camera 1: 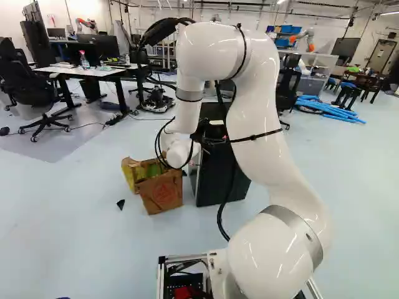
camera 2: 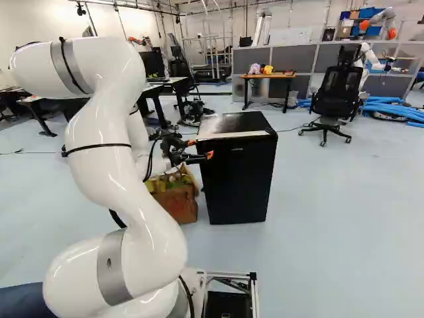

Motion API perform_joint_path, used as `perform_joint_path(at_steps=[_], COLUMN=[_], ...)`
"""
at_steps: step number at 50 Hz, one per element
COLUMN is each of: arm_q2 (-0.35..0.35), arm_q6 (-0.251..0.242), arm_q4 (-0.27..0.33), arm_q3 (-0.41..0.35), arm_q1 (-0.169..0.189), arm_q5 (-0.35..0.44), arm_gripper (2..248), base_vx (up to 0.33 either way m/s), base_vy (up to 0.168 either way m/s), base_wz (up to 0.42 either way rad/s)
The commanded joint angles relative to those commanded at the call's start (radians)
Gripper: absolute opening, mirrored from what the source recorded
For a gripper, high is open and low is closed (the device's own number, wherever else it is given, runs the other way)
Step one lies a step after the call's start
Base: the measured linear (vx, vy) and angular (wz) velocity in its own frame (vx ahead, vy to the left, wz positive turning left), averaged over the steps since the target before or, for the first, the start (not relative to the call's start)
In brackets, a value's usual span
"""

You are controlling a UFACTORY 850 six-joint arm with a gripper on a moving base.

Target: Grab a drink from the fridge

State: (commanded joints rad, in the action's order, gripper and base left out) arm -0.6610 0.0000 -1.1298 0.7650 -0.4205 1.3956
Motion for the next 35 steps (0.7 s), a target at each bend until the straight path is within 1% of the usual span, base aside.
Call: perform_joint_path(at_steps=[23,35], arm_q2=[-0.007,-0.009], arm_q6=[0.000,0.000], arm_q4=[0.000,-0.011], arm_q3=[0.013,0.015], arm_q1=[0.012,0.016], arm_q5=[0.000,0.000], arm_gripper=[247,247], base_vx=[0.000,0.000], base_vy=[0.000,0.000], base_wz=[0.000,0.000])
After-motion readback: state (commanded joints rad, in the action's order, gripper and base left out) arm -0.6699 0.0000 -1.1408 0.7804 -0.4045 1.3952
